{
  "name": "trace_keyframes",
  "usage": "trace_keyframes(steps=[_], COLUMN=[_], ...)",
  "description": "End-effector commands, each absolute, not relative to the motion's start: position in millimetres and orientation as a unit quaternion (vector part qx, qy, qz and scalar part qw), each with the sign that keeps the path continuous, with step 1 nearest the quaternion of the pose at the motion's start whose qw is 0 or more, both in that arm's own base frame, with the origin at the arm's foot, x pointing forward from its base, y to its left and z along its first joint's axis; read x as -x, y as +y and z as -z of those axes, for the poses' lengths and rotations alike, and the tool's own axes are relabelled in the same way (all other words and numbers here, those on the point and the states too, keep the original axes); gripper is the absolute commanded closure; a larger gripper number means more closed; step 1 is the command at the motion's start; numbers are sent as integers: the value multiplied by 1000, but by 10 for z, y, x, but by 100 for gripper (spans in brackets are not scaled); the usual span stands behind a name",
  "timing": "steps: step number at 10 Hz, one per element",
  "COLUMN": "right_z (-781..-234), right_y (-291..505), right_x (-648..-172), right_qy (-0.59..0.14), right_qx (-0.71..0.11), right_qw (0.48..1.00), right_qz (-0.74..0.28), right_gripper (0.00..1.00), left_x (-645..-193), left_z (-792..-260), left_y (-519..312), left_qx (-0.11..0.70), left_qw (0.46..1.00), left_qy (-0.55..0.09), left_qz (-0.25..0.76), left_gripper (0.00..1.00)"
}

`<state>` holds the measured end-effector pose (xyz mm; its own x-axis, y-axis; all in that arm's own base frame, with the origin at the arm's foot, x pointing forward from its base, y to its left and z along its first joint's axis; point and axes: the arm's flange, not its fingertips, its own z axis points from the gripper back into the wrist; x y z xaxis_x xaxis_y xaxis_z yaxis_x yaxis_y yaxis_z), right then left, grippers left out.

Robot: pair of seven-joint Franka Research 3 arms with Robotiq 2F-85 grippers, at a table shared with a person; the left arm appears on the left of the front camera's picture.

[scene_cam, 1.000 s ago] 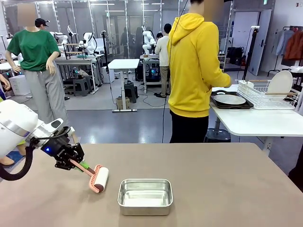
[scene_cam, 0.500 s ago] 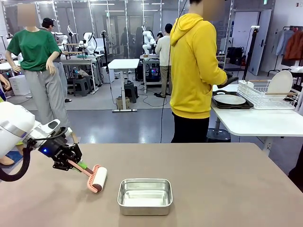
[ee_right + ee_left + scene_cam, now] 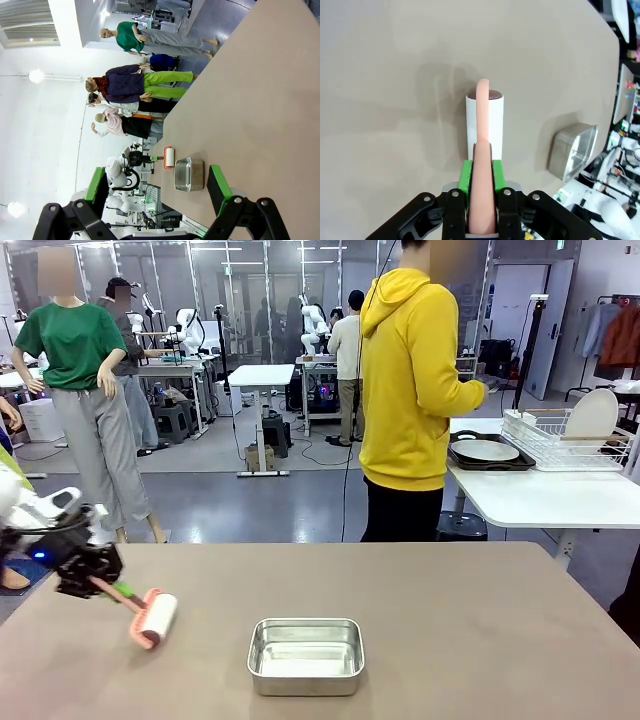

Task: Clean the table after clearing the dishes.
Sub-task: When the right (or left) Handle tray is removed, use the right hand (or left hand) to clean the right (or left) side of the table with the Lint Roller.

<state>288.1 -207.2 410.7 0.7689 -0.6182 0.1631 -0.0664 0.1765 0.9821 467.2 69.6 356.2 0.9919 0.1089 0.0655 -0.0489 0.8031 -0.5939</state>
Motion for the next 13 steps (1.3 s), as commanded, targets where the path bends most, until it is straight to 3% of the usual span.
trace_keyframes(steps=[1, 6, 9, 13], right_z=[-4138, -4138, -4138, -4138], right_y=[-2042, -2042, -2042, -2042], right_x=[-2851, -2851, -2851, -2851], right_qy=[-281, -281, -281, -281], right_qx=[-615, -615, -615, -615], right_qw=[710, 710, 710, 710], right_qz=[194, 194, 194, 194], right_gripper=[0, 0, 0, 0], left_x=[-4443, -4119, -4036, -3588], left_z=[-3570, -3959, -4299, -5005], left_y=[1202, 1665, 1531, 1374], left_qx=[253, 189, 238, 286], left_qw=[960, 970, 957, 928], left_qy=[-81, -116, -149, -234], left_qz=[-87, -101, -69, -55], left_gripper=[80, 80, 80, 80])
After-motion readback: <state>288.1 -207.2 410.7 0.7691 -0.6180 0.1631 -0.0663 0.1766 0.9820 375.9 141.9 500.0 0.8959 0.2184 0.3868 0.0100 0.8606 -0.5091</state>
